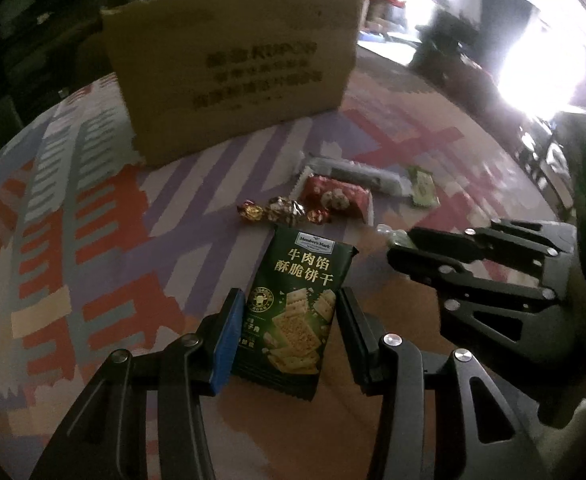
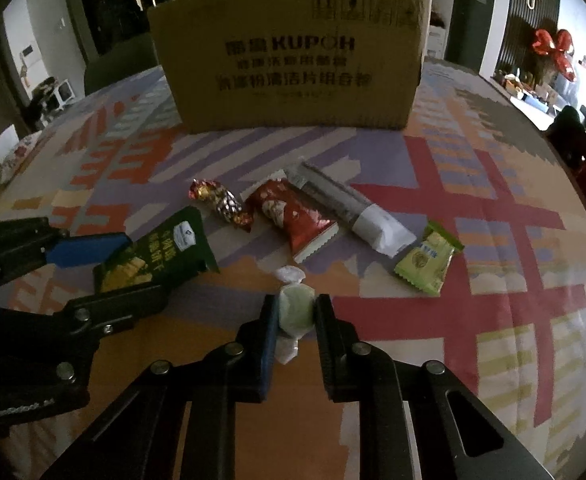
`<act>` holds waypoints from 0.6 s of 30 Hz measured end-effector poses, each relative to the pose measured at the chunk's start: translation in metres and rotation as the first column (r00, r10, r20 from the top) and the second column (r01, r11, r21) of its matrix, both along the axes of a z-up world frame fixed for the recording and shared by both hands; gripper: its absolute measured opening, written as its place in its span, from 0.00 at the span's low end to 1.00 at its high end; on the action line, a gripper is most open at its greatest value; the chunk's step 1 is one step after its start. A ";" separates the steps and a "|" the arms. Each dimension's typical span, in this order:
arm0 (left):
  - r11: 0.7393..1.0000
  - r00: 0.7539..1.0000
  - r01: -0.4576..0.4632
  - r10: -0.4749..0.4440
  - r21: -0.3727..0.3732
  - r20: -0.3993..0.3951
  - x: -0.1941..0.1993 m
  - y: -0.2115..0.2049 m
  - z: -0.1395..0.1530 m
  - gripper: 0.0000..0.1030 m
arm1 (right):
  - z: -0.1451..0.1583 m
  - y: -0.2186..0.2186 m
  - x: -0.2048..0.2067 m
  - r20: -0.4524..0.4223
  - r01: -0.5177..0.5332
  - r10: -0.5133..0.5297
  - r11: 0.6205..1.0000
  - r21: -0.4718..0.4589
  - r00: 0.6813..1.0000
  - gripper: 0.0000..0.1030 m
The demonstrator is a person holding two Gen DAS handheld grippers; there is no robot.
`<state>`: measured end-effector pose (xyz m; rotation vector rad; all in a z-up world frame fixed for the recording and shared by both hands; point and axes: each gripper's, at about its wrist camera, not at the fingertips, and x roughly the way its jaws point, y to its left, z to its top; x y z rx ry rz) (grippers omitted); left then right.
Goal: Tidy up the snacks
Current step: 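Grasp the green cracker bag with the left tool while the right tool grasps the white candy, then carry both snacks into the cardboard box and open both tools to release them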
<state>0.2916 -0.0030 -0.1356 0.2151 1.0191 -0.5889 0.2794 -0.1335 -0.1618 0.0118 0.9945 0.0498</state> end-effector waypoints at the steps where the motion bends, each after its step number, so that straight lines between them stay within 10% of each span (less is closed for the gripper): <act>1: 1.000 1.000 -0.012 0.012 -0.007 0.001 0.000 0.000 0.002 0.45 | 0.004 -0.001 -0.001 0.009 -0.002 0.002 1.000 0.005 1.000 0.19; 18: 0.975 0.970 -0.191 0.206 -0.116 0.128 -0.029 -0.001 0.076 0.45 | 0.085 -0.012 -0.025 0.188 -0.069 0.061 0.997 0.033 0.980 0.19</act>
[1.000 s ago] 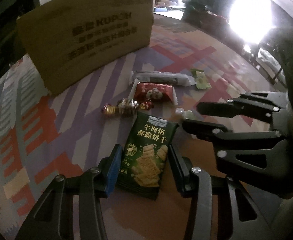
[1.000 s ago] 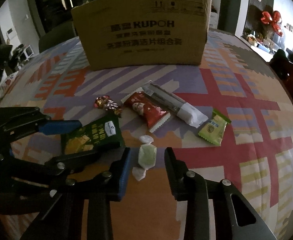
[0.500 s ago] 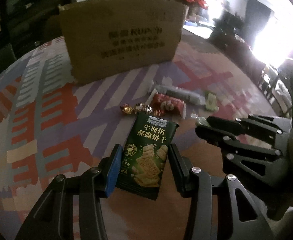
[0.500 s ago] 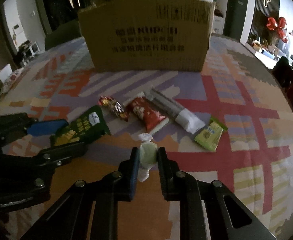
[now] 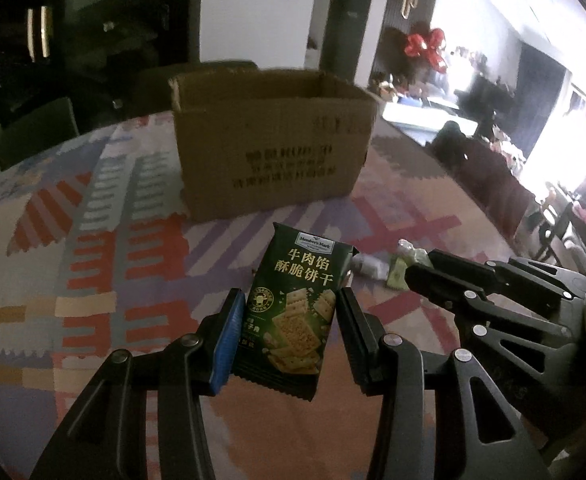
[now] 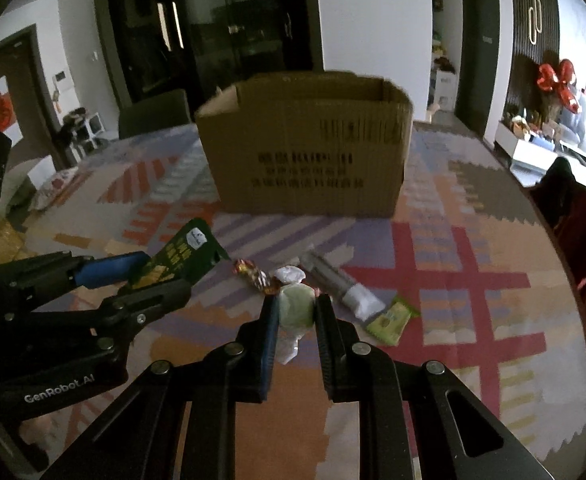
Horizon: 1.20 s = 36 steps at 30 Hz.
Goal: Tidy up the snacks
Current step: 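Carry both snacks into the cardboard box and open both tools to release them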
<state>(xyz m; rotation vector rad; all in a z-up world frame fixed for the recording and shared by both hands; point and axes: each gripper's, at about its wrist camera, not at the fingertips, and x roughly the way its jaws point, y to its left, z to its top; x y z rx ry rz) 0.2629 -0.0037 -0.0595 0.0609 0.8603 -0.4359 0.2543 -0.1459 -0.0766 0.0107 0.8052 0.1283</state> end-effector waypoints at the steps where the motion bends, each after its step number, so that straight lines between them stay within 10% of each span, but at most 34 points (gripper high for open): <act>1: 1.000 1.000 -0.015 0.015 -0.007 0.009 -0.002 0.001 0.006 0.45 | 0.006 -0.001 -0.001 0.013 -0.006 0.006 1.000 0.004 1.000 0.19; 27: 0.994 0.975 -0.100 0.108 -0.050 0.195 0.024 -0.012 0.112 0.45 | 0.115 -0.023 0.023 0.263 -0.047 0.048 0.999 -0.008 0.964 0.19; 36: 0.993 0.978 -0.079 0.094 -0.084 0.186 0.062 -0.017 0.138 0.45 | 0.142 -0.027 0.071 0.213 -0.098 0.086 0.994 0.046 0.973 0.19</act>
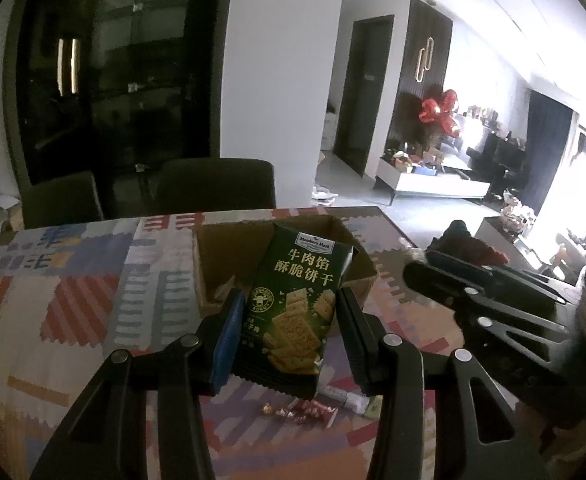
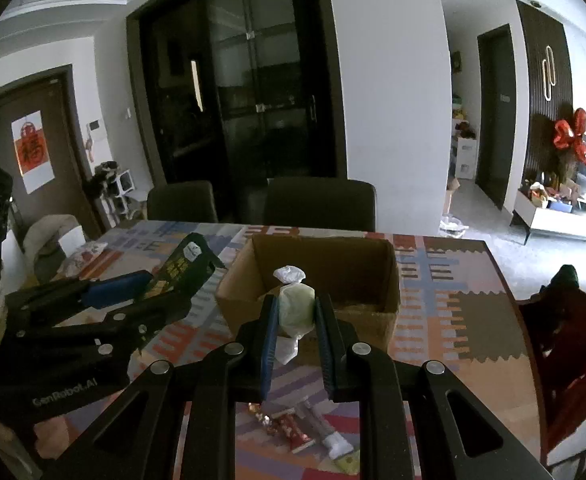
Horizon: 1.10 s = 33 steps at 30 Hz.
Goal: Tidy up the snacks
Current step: 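Carry both snacks into the cardboard box and open both tools to release them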
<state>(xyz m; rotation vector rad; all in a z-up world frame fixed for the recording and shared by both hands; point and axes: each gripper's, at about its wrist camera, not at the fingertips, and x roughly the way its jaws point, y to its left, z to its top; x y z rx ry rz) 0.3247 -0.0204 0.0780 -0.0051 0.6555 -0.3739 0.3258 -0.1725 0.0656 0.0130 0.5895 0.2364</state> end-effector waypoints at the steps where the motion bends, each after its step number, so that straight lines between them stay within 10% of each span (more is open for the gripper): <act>1: 1.000 1.000 0.008 -0.008 -0.004 -0.006 0.006 -0.001 0.002 0.45 | 0.001 0.000 0.003 -0.003 0.001 -0.001 1.000 -0.002 1.000 0.19; 14: 1.000 0.996 0.006 -0.006 0.004 -0.086 0.084 -0.008 0.012 0.45 | 0.015 -0.002 0.077 -0.070 0.019 -0.023 0.998 -0.054 0.997 0.19; 33: 0.994 0.987 -0.024 0.040 0.105 -0.154 0.149 -0.026 -0.032 0.45 | -0.043 -0.013 0.149 -0.264 0.070 -0.076 0.997 -0.033 0.961 0.19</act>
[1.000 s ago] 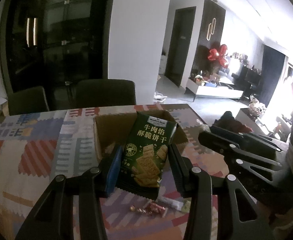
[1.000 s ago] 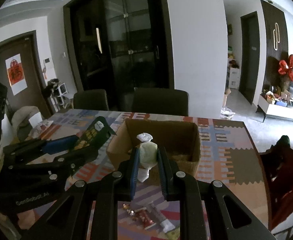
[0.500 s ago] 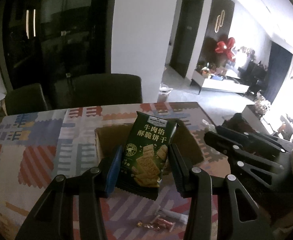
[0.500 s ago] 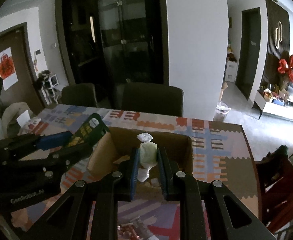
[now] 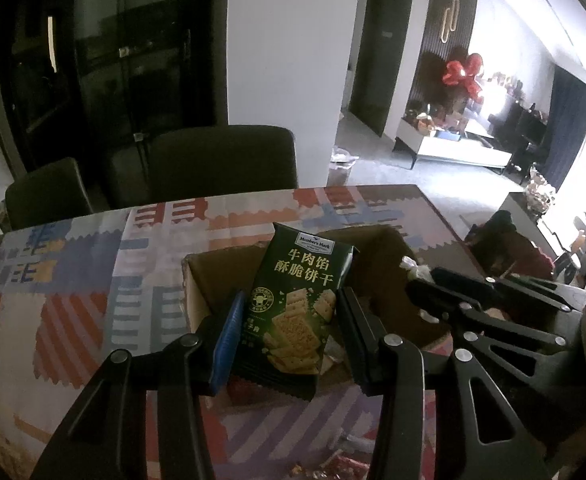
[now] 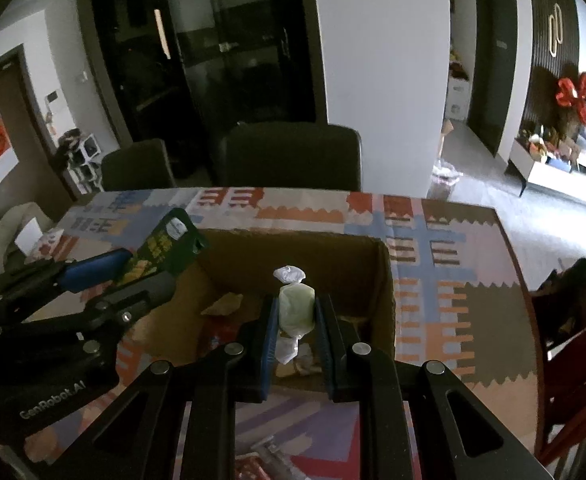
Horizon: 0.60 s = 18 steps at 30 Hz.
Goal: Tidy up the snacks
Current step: 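Carry both snacks into the cardboard box and open both tools to release them, then withdraw both open tools from the box toward the remaining snacks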
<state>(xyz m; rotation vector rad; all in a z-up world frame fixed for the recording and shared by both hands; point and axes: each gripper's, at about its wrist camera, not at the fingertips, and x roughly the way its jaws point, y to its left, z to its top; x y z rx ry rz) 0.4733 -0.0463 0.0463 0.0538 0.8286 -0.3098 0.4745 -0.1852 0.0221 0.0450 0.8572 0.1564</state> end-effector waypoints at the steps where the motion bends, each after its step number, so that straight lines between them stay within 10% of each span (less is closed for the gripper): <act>1: 1.000 1.000 -0.015 0.015 0.006 0.003 0.002 0.001 -0.001 0.47 | -0.002 0.000 0.002 -0.003 0.005 -0.005 1.000 -0.001 1.000 0.19; 6: 0.997 0.997 -0.075 0.075 0.026 0.002 0.004 0.010 -0.005 0.61 | -0.007 -0.004 0.003 -0.007 0.064 -0.064 0.998 -0.025 0.998 0.47; 18: 0.998 0.998 -0.068 0.068 -0.011 -0.016 -0.047 0.022 0.013 0.68 | 0.009 -0.005 -0.036 0.028 0.055 -0.055 0.998 -0.024 0.998 0.47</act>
